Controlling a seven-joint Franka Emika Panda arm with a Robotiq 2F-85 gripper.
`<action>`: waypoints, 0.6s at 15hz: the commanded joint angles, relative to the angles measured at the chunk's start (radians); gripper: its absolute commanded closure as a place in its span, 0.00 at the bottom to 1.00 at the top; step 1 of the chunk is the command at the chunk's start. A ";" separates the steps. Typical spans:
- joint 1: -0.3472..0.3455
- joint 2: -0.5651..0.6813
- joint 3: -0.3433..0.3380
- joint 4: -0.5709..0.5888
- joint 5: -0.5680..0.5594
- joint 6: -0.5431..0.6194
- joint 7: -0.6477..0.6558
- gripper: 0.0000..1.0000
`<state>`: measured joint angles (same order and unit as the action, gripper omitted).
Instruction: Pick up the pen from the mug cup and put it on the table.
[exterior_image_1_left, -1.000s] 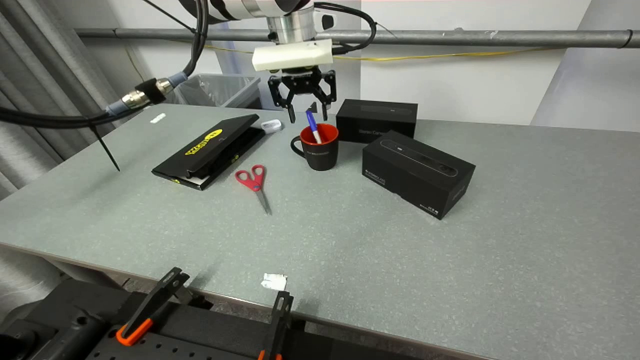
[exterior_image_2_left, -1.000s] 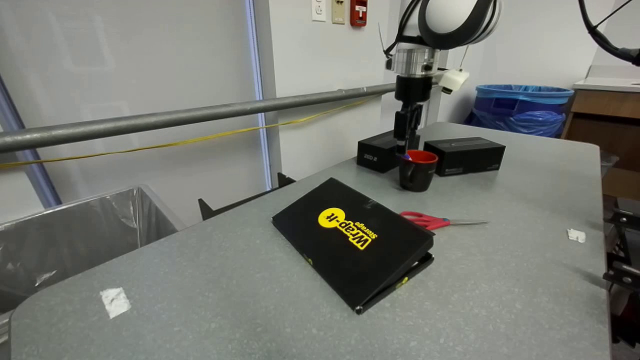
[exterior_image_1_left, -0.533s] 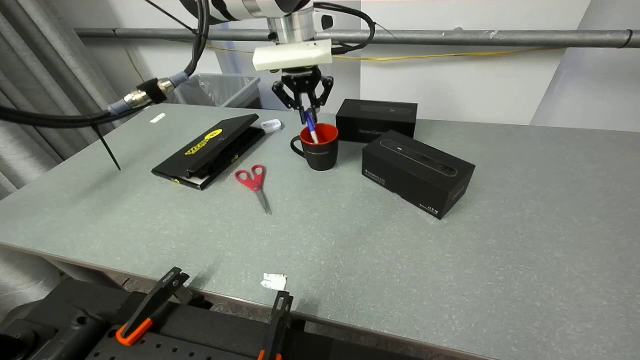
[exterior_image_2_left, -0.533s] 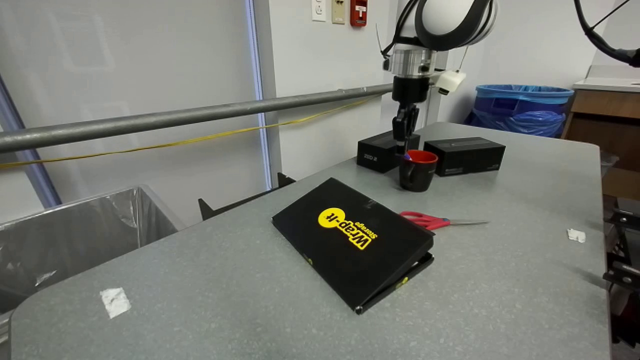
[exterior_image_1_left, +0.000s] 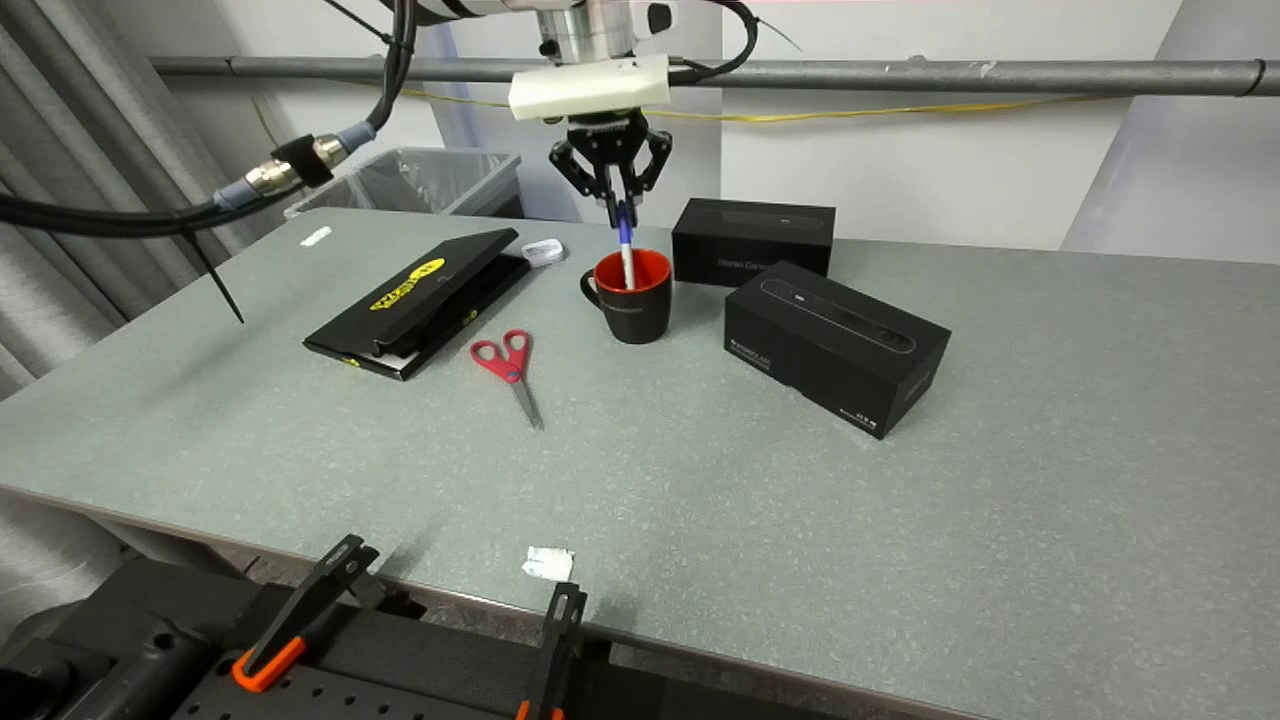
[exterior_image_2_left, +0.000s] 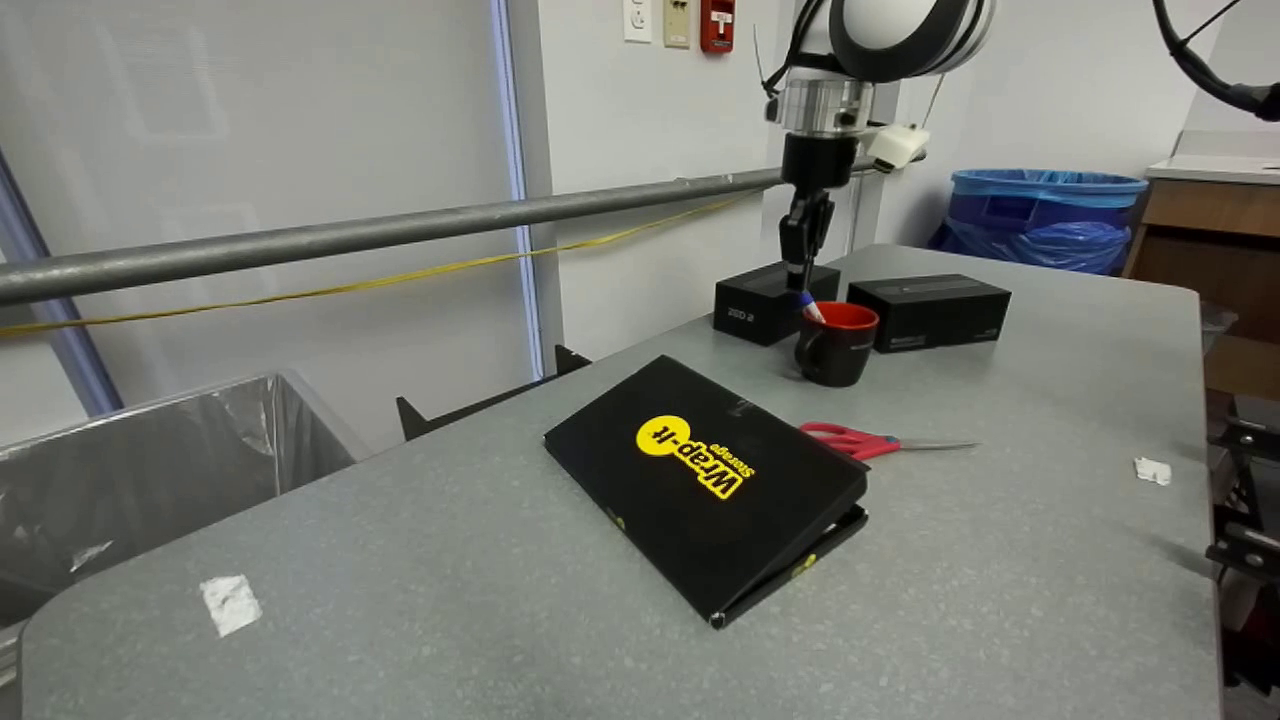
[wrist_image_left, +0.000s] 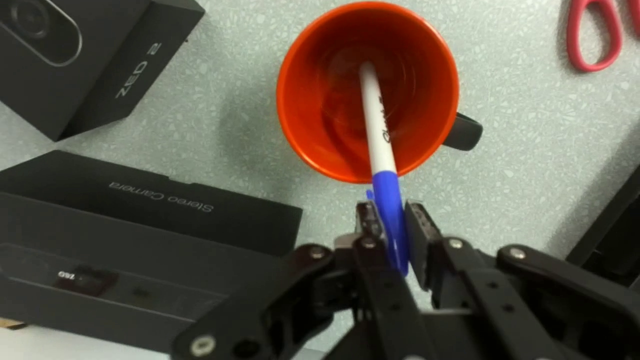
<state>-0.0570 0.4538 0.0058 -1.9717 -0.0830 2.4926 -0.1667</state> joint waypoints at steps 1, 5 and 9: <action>-0.002 -0.114 0.003 -0.055 0.031 -0.010 0.018 0.95; -0.005 -0.279 0.032 -0.139 0.111 -0.103 -0.024 0.95; 0.009 -0.366 0.039 -0.189 0.144 -0.373 -0.096 0.95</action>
<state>-0.0562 0.1626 0.0456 -2.0965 0.0284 2.2664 -0.2092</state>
